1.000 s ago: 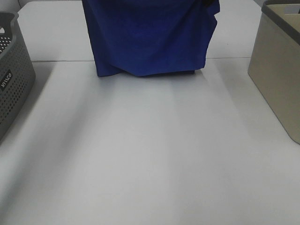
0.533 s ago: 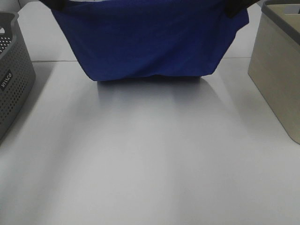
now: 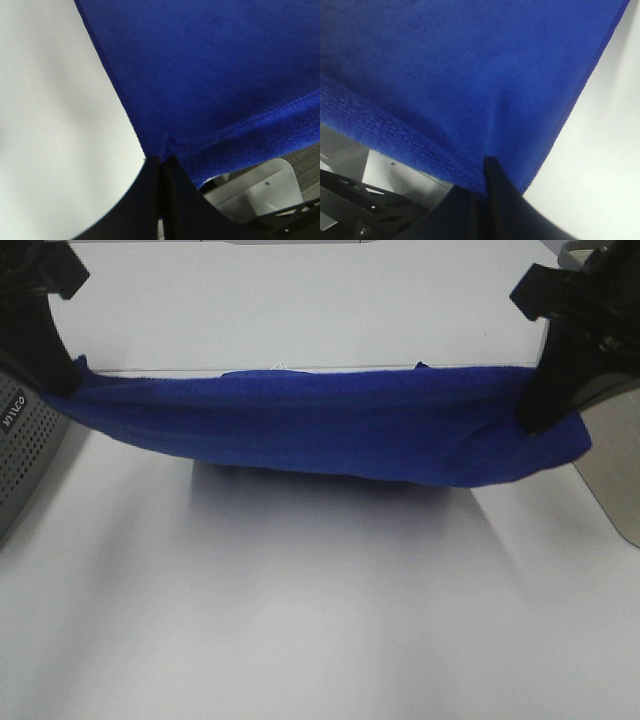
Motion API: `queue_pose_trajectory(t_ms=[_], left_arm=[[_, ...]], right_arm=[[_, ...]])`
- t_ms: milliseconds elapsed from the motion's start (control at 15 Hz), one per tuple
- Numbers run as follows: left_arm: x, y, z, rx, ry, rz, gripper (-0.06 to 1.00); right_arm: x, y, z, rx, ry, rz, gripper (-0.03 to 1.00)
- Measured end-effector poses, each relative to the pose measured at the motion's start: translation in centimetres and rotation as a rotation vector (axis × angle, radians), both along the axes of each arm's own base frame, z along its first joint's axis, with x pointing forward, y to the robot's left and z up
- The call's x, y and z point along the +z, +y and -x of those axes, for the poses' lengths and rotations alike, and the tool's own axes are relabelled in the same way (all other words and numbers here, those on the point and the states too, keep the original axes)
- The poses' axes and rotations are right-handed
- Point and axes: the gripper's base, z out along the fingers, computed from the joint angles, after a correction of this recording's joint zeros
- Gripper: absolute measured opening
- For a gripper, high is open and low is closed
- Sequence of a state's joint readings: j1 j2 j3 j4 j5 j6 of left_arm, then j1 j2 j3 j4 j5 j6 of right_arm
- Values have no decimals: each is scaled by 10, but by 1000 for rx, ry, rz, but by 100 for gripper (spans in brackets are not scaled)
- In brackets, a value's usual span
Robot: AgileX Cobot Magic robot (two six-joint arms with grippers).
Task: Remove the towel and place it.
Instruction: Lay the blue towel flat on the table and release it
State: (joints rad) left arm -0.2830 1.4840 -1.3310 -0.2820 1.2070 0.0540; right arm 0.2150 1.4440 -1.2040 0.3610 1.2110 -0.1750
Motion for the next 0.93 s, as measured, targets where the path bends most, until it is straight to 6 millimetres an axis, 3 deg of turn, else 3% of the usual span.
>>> queue_pose_trajectory(t_ms=[200, 533, 800, 933], left_arm=[[-25, 4, 34, 9, 111, 36, 0], [-70, 6, 68, 31, 307, 73, 0], [-77, 11, 97, 47, 336, 110, 0], [-89, 12, 108, 62, 393, 122, 0]], right_arm=[[-13, -5, 37, -21, 58, -12, 2], [-44, -11, 78, -64, 183, -17, 2], [-64, -15, 108, -101, 266, -28, 2], [-72, -16, 113, -105, 300, -26, 2]])
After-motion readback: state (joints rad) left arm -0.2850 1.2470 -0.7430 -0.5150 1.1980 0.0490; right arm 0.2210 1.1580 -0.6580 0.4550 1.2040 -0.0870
